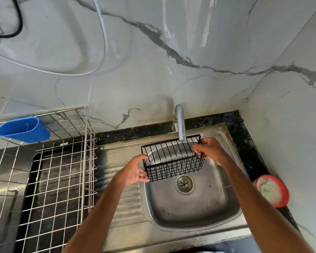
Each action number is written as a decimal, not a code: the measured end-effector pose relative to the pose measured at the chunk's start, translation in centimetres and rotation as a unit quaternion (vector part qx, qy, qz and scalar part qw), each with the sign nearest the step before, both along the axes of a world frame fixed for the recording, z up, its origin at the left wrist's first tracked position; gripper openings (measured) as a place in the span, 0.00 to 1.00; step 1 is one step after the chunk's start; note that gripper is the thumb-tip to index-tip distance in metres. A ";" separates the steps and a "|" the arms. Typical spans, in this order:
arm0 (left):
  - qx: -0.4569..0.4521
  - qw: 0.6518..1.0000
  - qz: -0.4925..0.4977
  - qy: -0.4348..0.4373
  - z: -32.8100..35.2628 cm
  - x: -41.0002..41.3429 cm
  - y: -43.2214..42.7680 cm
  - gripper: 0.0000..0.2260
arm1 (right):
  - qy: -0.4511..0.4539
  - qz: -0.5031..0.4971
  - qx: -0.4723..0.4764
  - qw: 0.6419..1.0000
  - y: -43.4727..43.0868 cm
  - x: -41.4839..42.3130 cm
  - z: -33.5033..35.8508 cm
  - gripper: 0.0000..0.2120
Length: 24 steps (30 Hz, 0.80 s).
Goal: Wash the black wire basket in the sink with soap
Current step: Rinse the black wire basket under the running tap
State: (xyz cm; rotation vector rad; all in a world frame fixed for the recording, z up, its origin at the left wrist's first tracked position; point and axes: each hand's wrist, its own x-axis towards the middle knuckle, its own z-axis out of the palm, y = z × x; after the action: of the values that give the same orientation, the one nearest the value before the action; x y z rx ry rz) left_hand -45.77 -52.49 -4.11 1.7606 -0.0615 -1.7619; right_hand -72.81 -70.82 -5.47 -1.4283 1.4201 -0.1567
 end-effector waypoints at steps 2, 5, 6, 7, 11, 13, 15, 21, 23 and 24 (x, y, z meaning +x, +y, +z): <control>-0.001 1.000 0.020 -0.021 -0.1 -1.0 -0.5 0.33 | 0.059 -0.016 -0.060 0.996 0.6 0.3 1.4 0.16; -0.016 0.991 0.033 -0.125 -0.3 -2.7 -1.4 0.26 | 0.135 -0.019 -0.132 0.982 2.1 1.3 3.8 0.21; -0.025 0.982 0.012 -0.186 0.0 -3.5 -1.7 0.24 | 0.162 -0.006 -0.150 0.975 2.5 1.7 4.5 0.24; -0.036 0.967 -0.030 -0.251 -0.2 -4.1 -2.1 0.23 | 0.185 0.005 -0.165 0.969 2.8 2.0 5.1 0.27; -0.011 0.944 -0.128 -0.305 0.2 -7.5 -3.0 0.41 | 0.217 0.013 -0.200 0.955 3.3 3.0 5.5 0.32; 0.008 0.945 -0.132 -0.299 0.1 -8.5 -3.5 0.45 | 0.216 0.022 -0.207 0.954 3.8 3.4 5.4 0.34; 0.034 0.942 -0.122 -0.311 -1.8 -8.9 -4.1 0.66 | 0.217 0.033 -0.221 0.950 4.3 3.7 5.4 0.37; 0.048 0.943 -0.100 -0.315 -6.6 -8.1 -4.8 0.68 | 0.224 0.047 -0.244 0.942 5.1 4.2 5.4 0.38; 0.042 0.947 -0.115 -0.297 -2.5 -8.5 -4.6 0.54 | 0.217 0.061 -0.251 0.941 5.1 4.2 5.2 0.39; 0.042 0.951 -0.122 -0.283 -1.1 -8.7 -4.5 0.46 | 0.215 0.070 -0.256 0.940 5.2 4.3 5.1 0.39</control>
State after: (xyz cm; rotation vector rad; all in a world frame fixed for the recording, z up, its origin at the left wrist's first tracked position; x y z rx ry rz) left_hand -54.44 -56.95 -5.17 2.3544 -0.4665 -1.3725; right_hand -68.49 -65.67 -0.32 -2.0832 1.6974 -0.1323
